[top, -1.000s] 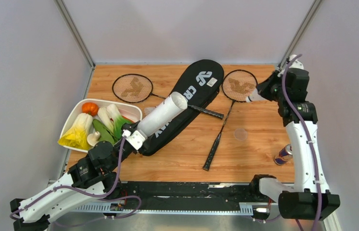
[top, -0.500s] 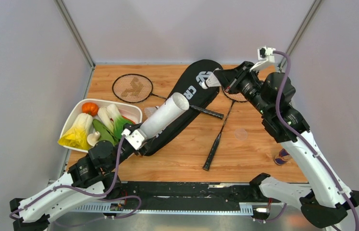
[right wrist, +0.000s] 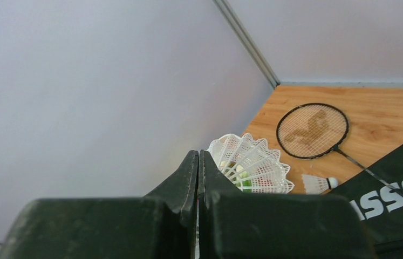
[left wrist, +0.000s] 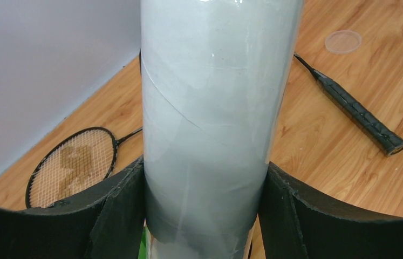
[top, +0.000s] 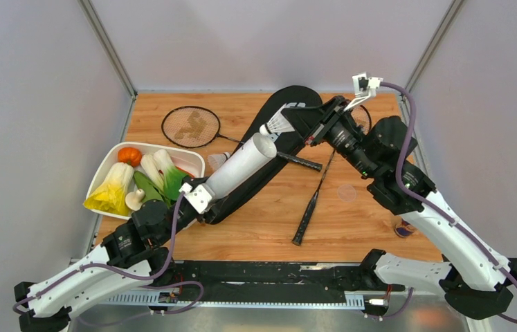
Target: Pack up the badminton gear
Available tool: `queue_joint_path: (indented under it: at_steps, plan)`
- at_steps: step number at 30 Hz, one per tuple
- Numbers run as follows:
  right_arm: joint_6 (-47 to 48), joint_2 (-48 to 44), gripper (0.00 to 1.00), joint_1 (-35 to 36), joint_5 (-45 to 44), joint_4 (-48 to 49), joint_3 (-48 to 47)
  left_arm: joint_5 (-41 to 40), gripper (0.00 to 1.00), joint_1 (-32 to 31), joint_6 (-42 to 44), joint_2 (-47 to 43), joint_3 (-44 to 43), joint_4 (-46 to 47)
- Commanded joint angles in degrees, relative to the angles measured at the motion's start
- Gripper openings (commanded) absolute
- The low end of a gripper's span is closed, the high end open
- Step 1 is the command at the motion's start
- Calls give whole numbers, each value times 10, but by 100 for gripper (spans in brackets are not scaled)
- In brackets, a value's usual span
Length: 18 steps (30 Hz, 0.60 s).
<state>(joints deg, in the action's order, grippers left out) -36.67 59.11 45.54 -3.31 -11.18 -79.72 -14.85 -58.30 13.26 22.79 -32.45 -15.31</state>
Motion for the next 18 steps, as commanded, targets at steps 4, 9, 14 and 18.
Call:
queue_joint_path:
  at_steps: [4, 9, 14, 18]
  plan:
    - [-11, 17, 0, 74, -26, 44, 33, 6, 51, 1, -14, -4, -33, 50]
    - [-22, 9, 0, 99, -31, 45, 66, 5, 51, 1, -13, -7, -31, 53]
    - [-29, -11, 0, 106, -41, 45, 84, 3, 51, 1, -9, -10, -26, 54]
    - [-29, -35, 0, 105, -38, 45, 85, 3, 51, 1, 3, -18, -16, 58]
